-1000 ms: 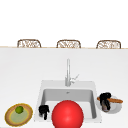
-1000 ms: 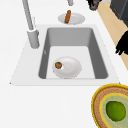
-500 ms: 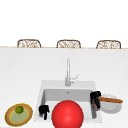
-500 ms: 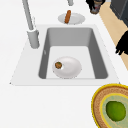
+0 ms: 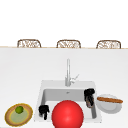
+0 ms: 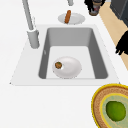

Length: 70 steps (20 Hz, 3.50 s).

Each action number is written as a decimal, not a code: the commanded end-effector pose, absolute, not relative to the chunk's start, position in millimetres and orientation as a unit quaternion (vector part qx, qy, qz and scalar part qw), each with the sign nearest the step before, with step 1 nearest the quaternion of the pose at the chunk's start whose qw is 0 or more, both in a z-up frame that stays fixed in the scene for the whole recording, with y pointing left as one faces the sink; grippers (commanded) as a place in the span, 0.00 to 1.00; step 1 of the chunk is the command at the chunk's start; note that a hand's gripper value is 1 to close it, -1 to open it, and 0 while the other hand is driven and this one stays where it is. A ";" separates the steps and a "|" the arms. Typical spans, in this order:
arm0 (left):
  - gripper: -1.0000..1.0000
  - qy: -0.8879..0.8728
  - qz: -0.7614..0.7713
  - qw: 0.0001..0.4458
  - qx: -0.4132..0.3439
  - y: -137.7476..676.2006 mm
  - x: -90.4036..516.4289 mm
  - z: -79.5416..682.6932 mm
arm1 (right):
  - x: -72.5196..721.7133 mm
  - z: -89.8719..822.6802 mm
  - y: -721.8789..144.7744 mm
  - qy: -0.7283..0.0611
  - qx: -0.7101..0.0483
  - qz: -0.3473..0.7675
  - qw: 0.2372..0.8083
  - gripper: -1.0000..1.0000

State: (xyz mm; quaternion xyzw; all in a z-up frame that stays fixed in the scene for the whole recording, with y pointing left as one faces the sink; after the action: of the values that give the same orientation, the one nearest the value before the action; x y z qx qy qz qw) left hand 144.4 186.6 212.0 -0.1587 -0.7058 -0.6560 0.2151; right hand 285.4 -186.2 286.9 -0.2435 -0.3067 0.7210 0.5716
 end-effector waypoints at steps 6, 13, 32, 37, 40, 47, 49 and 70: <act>0.50 -0.706 -0.656 0.215 -0.159 186.6 144.4 212.0 | 297.7 288.9 -136.3 -0.293 -0.260 0.716 0.578 1.00; 0.50 -0.706 -0.656 0.215 -0.159 186.6 144.4 212.0 | 301.1 288.3 -87.1 -0.287 -0.274 0.716 0.575 1.00; 0.50 -0.706 -0.656 0.215 -0.159 186.6 144.4 212.0 | 309.1 166.9 -4.6 -0.345 -0.286 0.698 0.559 1.00; 0.50 -0.706 -0.656 0.215 -0.159 186.6 144.4 212.0 | 327.1 131.0 0.1 -0.368 -0.256 0.689 0.570 1.00; 0.50 -0.706 -0.656 0.215 -0.159 186.6 144.4 212.0 | 340.3 102.7 0.1 -0.359 -0.254 0.694 0.570 1.00; 0.50 -0.706 -0.656 0.215 -0.159 186.6 144.4 212.0 | 379.7 43.7 12.0 -0.348 -0.249 0.699 0.573 1.00; 0.50 -0.706 -0.656 0.215 -0.159 186.6 144.4 212.0 | 384.9 27.5 15.8 -0.356 -0.258 0.696 0.568 1.00; 0.50 -0.706 -0.656 0.215 -0.159 186.6 144.4 212.0 | 418.8 -43.9 5.1 -0.369 -0.267 0.692 0.560 1.00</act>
State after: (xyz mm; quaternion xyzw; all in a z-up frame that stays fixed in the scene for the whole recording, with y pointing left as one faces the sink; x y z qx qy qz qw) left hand 144.4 186.6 212.0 -0.1587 -0.7058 -0.6560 0.2151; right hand 409.1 4.9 -36.2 -0.2608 -0.3633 0.6943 0.5639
